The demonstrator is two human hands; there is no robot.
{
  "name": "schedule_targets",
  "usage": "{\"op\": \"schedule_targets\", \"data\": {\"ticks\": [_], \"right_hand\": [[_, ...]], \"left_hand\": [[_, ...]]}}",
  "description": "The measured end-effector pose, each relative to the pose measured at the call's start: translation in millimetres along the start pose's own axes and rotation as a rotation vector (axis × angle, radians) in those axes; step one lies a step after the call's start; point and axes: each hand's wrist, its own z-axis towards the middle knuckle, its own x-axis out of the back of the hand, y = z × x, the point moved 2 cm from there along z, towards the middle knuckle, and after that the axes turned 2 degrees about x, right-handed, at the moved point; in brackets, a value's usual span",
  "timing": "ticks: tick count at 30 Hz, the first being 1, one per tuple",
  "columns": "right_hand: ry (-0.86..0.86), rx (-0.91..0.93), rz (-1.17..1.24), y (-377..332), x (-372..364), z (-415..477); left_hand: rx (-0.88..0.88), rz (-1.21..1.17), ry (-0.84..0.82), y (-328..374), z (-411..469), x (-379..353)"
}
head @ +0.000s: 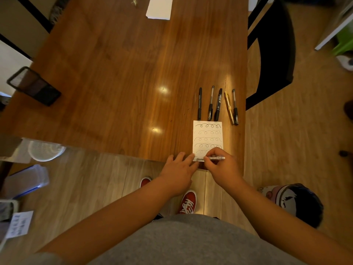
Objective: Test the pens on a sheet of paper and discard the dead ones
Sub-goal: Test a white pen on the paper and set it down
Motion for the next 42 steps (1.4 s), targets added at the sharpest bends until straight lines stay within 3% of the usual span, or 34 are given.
{"op": "schedule_targets", "data": {"ticks": [42], "right_hand": [[0.088,-0.021,0.020,16.8,17.7,-3.4]], "left_hand": [[-0.118,-0.057,0.042,9.3,10.4,-1.8]]}}
